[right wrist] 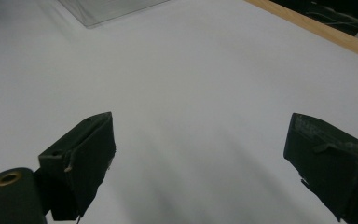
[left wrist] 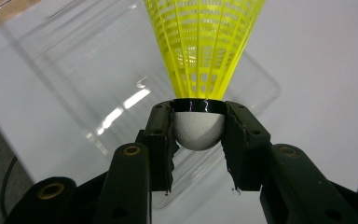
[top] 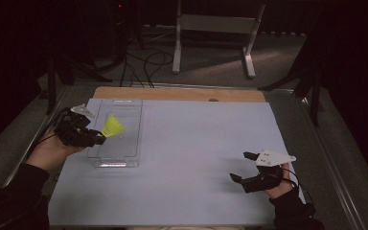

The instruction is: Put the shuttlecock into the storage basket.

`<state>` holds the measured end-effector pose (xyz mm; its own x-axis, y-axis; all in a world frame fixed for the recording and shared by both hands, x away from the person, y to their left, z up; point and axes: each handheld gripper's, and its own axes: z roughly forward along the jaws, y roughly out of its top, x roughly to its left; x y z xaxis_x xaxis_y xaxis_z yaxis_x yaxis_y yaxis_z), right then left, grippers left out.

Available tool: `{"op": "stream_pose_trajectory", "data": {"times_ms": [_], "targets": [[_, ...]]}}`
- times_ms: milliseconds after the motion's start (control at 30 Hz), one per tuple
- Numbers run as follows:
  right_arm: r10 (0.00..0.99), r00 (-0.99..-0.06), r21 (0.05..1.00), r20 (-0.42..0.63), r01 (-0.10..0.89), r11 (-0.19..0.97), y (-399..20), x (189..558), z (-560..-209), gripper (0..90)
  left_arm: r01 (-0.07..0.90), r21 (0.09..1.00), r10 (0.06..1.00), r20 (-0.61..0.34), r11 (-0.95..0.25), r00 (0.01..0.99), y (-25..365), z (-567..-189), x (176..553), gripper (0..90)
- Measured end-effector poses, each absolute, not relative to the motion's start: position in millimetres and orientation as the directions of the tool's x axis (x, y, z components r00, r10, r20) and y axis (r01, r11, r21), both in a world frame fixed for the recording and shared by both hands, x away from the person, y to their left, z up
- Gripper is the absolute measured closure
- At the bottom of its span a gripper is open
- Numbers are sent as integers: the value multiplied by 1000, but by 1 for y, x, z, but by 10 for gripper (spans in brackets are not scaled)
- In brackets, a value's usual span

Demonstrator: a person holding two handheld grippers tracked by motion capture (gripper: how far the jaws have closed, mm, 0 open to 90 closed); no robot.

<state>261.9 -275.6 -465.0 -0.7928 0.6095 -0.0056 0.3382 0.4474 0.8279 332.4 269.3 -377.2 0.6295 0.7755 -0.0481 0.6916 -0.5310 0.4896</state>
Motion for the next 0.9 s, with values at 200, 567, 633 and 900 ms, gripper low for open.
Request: {"op": "stream_pose_trajectory", "data": {"times_ms": [200,567,633,900], "targets": [[613,-790,831,-14,332,446,-277,261,-465,87,716,501,799,-75,-487,596,275,-382,332,655],[610,-792,833,-2,337,439,-279,261,-469,87,750,502,839,-83,-430,537,280,-397,331,656],[612,-791,827,-4,341,446,-279,261,-470,87,756,502,845,-86,-420,527,281,-401,331,655],[603,-798,827,2,340,448,-279,261,-471,87,779,502,865,-110,-377,490,288,-418,333,655]]}}
